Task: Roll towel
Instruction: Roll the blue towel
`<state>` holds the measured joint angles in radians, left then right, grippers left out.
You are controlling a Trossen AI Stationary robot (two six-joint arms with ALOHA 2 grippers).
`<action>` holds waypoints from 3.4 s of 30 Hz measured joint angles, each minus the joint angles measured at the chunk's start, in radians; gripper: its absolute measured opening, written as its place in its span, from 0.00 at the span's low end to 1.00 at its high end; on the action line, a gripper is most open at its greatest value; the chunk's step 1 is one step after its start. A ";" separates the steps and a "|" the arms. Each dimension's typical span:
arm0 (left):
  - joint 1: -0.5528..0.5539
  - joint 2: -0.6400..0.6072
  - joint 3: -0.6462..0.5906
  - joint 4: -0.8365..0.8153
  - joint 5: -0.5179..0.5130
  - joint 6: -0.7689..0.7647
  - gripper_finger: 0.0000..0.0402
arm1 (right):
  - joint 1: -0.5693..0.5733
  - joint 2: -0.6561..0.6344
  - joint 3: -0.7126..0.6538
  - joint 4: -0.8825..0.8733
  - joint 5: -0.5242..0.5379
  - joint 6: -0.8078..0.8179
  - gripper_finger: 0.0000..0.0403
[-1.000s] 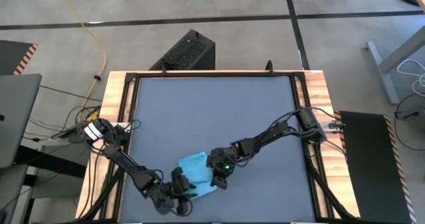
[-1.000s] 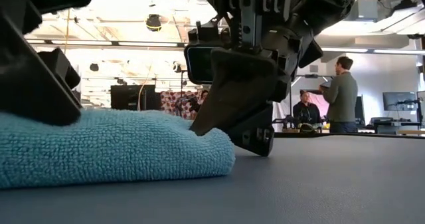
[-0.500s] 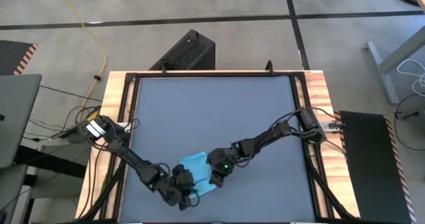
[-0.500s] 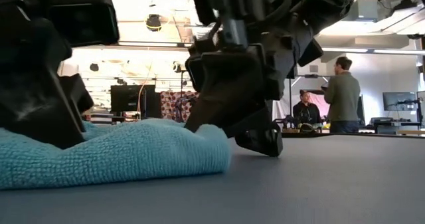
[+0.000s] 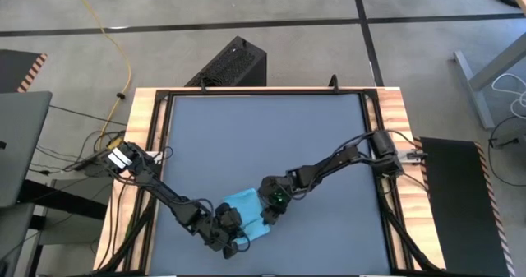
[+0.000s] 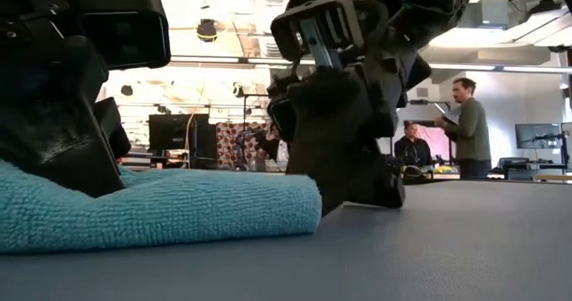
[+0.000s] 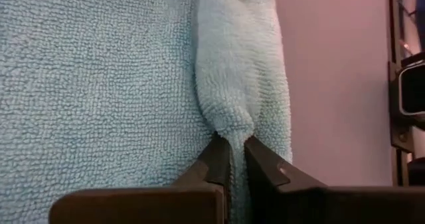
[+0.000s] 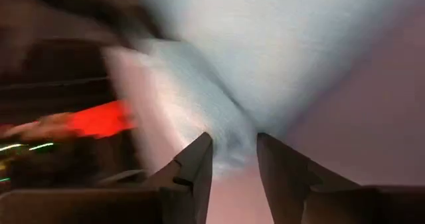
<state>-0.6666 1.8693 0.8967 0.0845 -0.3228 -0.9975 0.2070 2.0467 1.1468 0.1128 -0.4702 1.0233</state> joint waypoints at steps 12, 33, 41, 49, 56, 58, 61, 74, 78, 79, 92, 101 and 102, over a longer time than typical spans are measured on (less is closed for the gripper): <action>0.005 0.001 0.000 -0.005 0.039 -0.045 0.02 | 0.056 -0.134 -0.001 -0.171 0.231 -0.240 0.35; 0.030 0.003 -0.001 0.046 0.145 -0.077 0.02 | 0.333 -0.135 0.002 -0.068 0.679 -1.095 0.47; 0.033 0.003 -0.001 0.065 0.141 -0.082 0.02 | 0.356 -0.092 0.010 -0.002 0.689 -1.171 0.53; 0.033 0.003 -0.001 0.068 0.136 -0.087 0.02 | 0.324 -0.077 0.010 0.022 0.673 -1.223 0.52; 0.034 0.003 -0.001 0.072 0.135 -0.091 0.02 | 0.319 -0.002 0.010 0.085 0.652 -1.200 0.52; 0.033 0.003 -0.001 0.084 0.135 -0.091 0.02 | 0.319 0.015 0.010 0.089 0.676 -1.172 0.51; 0.034 0.003 -0.001 0.093 0.134 -0.088 0.02 | 0.315 0.032 0.013 0.095 0.678 -1.110 0.48; 0.031 -0.017 -0.001 0.042 0.157 -0.110 0.26 | 0.293 0.023 0.012 0.079 0.552 -0.872 0.08; 0.013 -0.086 -0.002 -0.031 0.093 -0.097 0.29 | 0.283 0.024 0.012 0.083 0.485 -0.799 0.08; 0.005 -0.107 -0.002 -0.053 0.064 -0.090 0.30 | 0.279 0.024 0.012 0.082 0.465 -0.782 0.08; -0.101 -0.197 -0.002 -0.112 -0.239 0.010 0.30 | 0.222 0.026 0.010 0.090 0.245 -0.537 0.10; -0.109 -0.197 -0.002 -0.073 -0.224 0.125 0.30 | 0.185 0.022 0.009 0.128 0.195 -0.394 0.10; -0.112 -0.197 -0.002 -0.073 -0.225 0.126 0.30 | 0.183 0.019 0.009 0.129 0.195 -0.374 0.10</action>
<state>-0.7783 1.6718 0.8948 0.0113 -0.5476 -0.8715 0.3904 2.0662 1.1553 0.2420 -0.2748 0.6493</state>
